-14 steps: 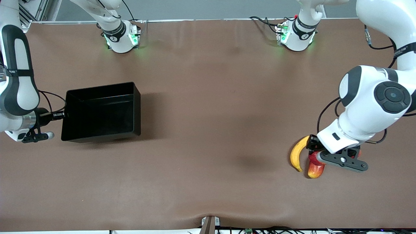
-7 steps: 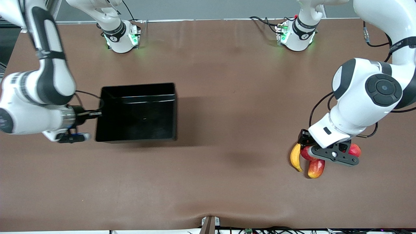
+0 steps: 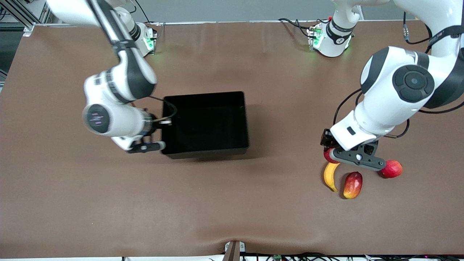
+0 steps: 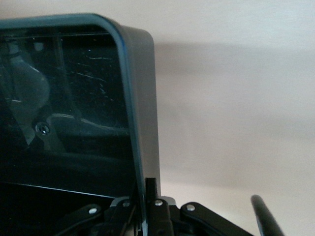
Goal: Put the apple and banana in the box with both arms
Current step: 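Lift the apple with the left gripper while the right gripper drags the box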
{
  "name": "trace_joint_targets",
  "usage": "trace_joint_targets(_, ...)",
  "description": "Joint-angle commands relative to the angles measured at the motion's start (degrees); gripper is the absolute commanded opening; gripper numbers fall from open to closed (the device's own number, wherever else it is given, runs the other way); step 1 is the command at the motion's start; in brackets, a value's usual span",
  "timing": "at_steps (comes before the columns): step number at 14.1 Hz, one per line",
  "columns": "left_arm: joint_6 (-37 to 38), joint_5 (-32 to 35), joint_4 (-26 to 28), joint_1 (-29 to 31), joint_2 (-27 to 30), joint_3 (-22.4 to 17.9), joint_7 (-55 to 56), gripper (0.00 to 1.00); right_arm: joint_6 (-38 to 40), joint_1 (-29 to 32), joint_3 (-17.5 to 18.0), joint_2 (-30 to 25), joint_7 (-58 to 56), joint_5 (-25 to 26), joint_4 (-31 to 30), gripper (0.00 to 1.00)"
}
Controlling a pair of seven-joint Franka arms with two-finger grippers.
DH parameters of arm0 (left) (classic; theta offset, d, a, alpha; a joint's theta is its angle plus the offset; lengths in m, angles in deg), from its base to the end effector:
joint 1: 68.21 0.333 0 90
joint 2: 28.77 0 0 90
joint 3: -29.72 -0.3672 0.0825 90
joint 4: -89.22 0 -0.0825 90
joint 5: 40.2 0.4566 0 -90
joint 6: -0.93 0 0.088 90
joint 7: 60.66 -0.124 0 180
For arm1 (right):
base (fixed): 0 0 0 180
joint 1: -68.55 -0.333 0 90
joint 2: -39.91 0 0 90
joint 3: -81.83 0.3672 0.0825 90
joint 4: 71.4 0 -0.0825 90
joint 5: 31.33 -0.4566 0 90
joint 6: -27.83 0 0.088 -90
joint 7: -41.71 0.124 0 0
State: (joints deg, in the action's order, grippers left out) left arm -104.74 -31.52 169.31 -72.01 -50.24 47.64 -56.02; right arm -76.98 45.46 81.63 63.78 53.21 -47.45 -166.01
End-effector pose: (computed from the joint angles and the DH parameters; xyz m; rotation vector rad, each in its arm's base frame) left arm 0.7327 -0.2356 0.5275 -3.0869 0.4777 -0.1490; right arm 0.6552 0.3063 0.3522 -2.9260 -0.1374 0.4489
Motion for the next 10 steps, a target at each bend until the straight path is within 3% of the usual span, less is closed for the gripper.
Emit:
trace_joint_targets(1,-0.14,0.37,6.39,0.46,5.11,2.02,3.08,0.00,-3.98,-3.61,-0.69,3.02,1.33,-4.96,0.04,0.00)
trace_joint_targets(4,-1.20,0.54,12.35,0.37,8.44,5.53,12.19,0.00,-10.04,-8.09,-0.69,6.71,3.78,-5.33,0.13,0.00)
trace_joint_targets(8,-11.63,0.46,26.23,0.37,15.47,7.56,16.52,0.00,-18.48,-14.60,-0.77,12.07,10.62,-5.15,1.00,0.00)
trace_joint_targets(10,-14.12,0.46,29.33,0.37,16.37,9.83,22.13,0.00,-19.29,-16.36,-0.77,15.40,14.23,-5.06,4.24,0.00)
